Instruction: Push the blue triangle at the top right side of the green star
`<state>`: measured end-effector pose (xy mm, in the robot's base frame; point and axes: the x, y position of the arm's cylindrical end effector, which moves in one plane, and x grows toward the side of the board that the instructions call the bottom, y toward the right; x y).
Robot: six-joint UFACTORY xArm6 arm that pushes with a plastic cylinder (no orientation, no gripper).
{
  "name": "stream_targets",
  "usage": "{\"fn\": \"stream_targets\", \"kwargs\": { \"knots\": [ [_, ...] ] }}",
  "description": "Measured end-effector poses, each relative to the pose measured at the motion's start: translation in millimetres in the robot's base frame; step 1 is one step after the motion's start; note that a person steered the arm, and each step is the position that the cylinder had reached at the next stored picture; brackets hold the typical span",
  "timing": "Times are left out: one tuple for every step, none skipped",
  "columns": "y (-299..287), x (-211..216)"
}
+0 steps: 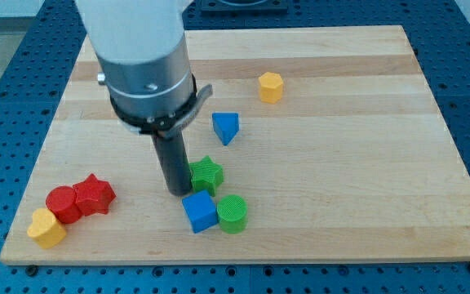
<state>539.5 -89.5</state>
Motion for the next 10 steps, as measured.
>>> {"fn": "stream_targets", "kwargs": {
  "knots": [
    [-1, 2],
    [-1, -25],
    [1, -69],
    [4, -118],
    [14, -144],
    [53, -147],
    [79, -147],
    [55, -138],
    [36, -123],
    [32, -93]
  ]
}}
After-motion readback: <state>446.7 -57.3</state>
